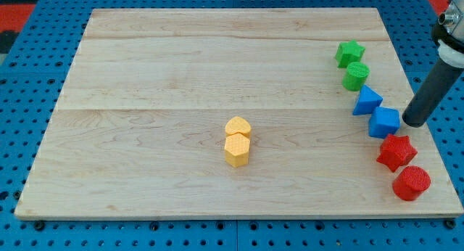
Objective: Push the cube slightly to the left
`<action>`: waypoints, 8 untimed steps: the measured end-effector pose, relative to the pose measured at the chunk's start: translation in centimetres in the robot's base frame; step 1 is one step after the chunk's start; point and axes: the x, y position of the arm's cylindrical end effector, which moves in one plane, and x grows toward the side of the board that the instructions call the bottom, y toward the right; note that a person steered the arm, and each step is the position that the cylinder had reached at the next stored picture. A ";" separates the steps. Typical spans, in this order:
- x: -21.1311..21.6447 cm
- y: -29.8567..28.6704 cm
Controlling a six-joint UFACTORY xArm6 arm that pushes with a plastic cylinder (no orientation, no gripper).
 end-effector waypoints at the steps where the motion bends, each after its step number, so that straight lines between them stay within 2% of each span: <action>1: 0.2 0.0; 8: 2.3 -1.9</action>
